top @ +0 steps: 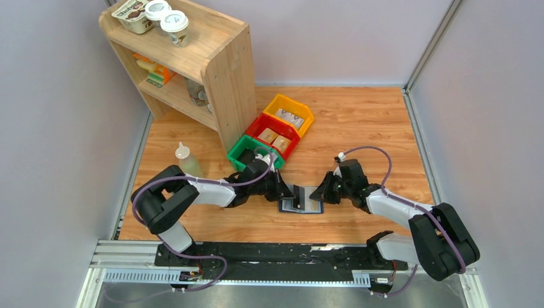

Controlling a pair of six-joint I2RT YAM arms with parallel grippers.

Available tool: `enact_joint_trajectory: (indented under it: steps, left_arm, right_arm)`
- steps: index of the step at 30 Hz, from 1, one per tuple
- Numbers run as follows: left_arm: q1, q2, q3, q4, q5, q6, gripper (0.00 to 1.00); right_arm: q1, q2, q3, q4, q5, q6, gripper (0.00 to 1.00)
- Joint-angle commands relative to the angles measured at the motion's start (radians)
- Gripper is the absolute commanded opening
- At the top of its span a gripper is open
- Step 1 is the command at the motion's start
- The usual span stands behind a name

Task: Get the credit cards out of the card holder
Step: Remove the credit card from the card holder, then place the credit card in the storage box.

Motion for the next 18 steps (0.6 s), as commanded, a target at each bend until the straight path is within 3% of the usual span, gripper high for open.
enact_joint_trajectory:
  steps: [1, 14, 18]
  left_arm:
    - [0.008, -0.087, 0.029, -0.073, -0.009, 0.085, 0.0]
    - [0.011, -0.242, 0.152, -0.437, -0.068, 0.407, 0.0]
    - [0.047, -0.276, 0.256, -0.573, -0.039, 0.536, 0.0]
  right_arm:
    - [-0.012, 0.018, -0.037, -0.128, 0.109, -0.041, 0.06]
    - [-0.013, -0.046, -0.012, -0.166, 0.125, -0.081, 0.07]
    - [-0.012, -0.092, 0.012, -0.197, 0.132, -0.105, 0.08]
